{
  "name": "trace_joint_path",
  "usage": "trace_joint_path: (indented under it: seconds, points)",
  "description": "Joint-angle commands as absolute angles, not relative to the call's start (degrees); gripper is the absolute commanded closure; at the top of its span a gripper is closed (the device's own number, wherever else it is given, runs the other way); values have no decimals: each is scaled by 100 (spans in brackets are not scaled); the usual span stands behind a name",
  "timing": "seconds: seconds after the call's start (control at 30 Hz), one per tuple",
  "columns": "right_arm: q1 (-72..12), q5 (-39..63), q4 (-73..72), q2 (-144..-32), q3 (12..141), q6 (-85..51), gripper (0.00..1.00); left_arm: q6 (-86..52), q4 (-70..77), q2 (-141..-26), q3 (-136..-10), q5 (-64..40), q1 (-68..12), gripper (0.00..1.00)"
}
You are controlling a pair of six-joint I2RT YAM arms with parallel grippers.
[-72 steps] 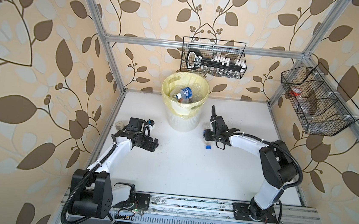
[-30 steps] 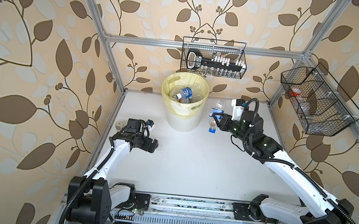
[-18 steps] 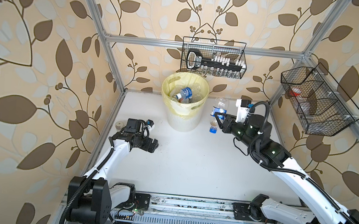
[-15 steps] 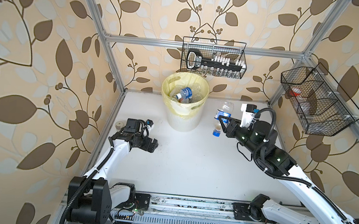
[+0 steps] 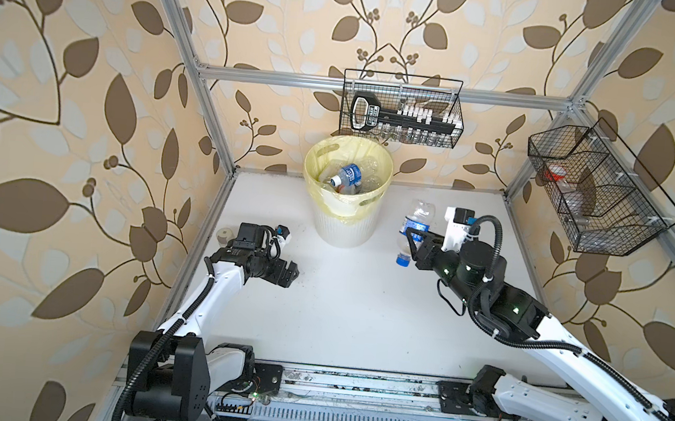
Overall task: Throw the plastic bottles in the bin
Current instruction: Throw the plastic bottle into the trash bin.
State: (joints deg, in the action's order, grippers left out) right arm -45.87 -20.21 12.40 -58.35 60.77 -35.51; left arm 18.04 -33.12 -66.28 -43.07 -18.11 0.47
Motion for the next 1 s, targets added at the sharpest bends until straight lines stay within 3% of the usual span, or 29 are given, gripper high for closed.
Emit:
trace_joint_path:
  seconds: [0.0, 0.13, 0.23, 0.27, 0.33, 0.47, 0.7, 0.97]
  points:
    - [-4623, -2042, 1024, -6487, 7002, -3037, 58, 1929, -3444, -6618, -4404, -2049, 105, 1]
    - [-4421, -1886, 666, -7837, 8437, -2409, 56, 1923, -3459, -6629, -4419, -2090, 104, 1]
    - [-3891, -1230, 701, -9062, 9825, -2600, 52, 1925, -3470, -6653, -4430, -2109, 103, 1]
    - [-3732, -981, 829, -9445, 10325, -2708, 41, 1925, -3470, -6653, -4430, -2091, 101, 1]
    - [-3584, -858, 1296, -10109, 11238, -2827, 0, 1914, -3476, -6645, -4432, -2038, 105, 1]
    - [-3651, -859, 1590, -10265, 11714, -2851, 0, 1896, -3492, -6636, -4443, -1978, 114, 1]
    - [-3674, -897, 703, -8755, 9765, -3046, 0, 1863, -3564, -6662, -4523, -2091, 130, 1]
    - [-3456, -961, 1056, -7805, 8620, -3195, 0, 1846, -3561, -6574, -4501, -2048, 175, 1]
